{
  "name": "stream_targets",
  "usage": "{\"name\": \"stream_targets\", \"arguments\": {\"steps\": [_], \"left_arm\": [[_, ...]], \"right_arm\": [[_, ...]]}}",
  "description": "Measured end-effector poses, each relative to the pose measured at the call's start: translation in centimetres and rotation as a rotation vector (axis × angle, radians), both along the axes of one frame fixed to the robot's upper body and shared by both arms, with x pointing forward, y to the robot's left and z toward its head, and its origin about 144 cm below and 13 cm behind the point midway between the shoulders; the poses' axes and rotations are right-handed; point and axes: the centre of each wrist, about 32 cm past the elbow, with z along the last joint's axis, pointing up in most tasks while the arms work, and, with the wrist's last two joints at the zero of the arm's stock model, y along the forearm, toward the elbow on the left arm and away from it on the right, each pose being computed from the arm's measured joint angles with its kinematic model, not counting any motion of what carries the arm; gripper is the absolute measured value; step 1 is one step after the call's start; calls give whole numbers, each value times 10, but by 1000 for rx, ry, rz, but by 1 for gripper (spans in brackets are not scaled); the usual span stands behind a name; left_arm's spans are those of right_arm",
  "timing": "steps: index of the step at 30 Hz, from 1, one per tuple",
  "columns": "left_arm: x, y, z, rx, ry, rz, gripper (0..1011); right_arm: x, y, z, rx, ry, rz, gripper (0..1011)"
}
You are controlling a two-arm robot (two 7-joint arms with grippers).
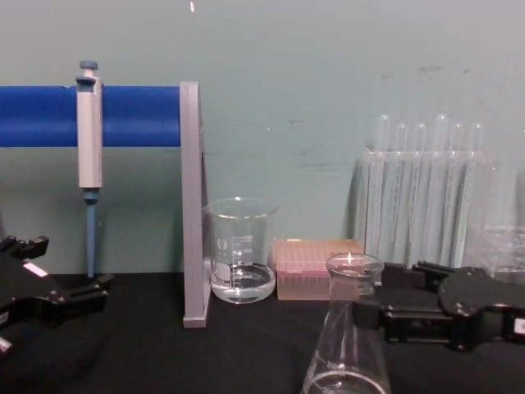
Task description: Grasp the erlenmeyer flask with one hand, shake it three times, then place it back.
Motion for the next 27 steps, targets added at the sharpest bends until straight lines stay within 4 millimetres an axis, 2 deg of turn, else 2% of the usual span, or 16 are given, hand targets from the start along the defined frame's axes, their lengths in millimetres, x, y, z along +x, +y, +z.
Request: {"name": "stream_targets", "arguments": {"steps": [12, 27], "left_arm": [[0, 0, 0, 0, 0, 0, 1001], [0, 0, 0, 0, 0, 0, 1001]], "right_arm": [[18, 8, -4, 0, -1, 18, 1002], [26, 13, -6, -2, 11, 33, 1003]]}}
